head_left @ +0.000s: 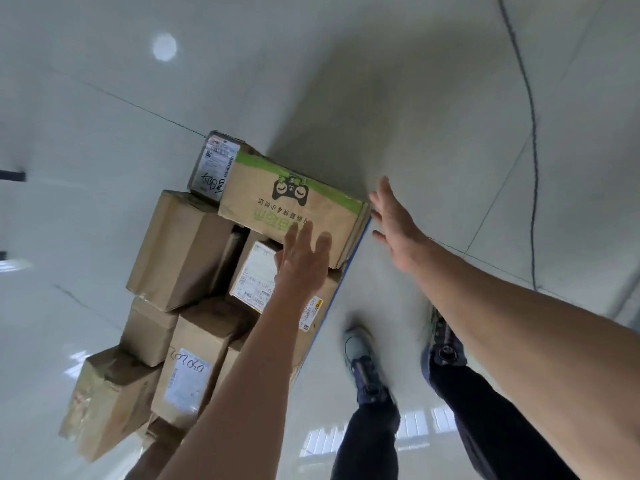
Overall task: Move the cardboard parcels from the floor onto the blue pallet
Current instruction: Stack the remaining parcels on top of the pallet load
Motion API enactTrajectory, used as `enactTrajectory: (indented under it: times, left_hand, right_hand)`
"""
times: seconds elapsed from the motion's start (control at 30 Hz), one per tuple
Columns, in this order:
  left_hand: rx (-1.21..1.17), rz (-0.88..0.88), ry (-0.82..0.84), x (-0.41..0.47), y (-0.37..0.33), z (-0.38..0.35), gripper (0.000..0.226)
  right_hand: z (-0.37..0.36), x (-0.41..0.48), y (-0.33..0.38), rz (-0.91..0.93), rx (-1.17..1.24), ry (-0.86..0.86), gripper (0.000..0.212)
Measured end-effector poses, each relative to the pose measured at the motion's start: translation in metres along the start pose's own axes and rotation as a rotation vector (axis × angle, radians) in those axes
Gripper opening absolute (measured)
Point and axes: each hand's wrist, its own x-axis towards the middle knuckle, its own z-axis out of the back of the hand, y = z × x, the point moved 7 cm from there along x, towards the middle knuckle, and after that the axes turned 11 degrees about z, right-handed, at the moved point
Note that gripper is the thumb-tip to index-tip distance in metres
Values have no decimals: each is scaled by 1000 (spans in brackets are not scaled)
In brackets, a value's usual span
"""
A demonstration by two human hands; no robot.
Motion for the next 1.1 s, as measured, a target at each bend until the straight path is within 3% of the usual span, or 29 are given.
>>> enactTrajectory:
  times: [0.27,0.43,0.6,0.73,0.93,1.1]
  left_hand:
    - [-32,56,93,8,-7,-12,56]
    - [-185,61,15,13,-12,13,54]
    - [-331,128,-178,27,-2,67,54]
    - [-302,177,-283,49,6,97,59]
    - [-299,330,-293,80,7,112,62]
    - [-455,397,-216,91,0,104,61]
  right_hand:
    - [6,17,4,-99,-121,72,84]
    - [8,33,24,-113,-187,75,82]
    - [-17,51,36,-148,-266,153,84]
    - [-38,68,37,-179,-387,245,86]
    - [-42,88,30,-275,-466,315,85]
    - [-39,84,26,-304,-526,399,93]
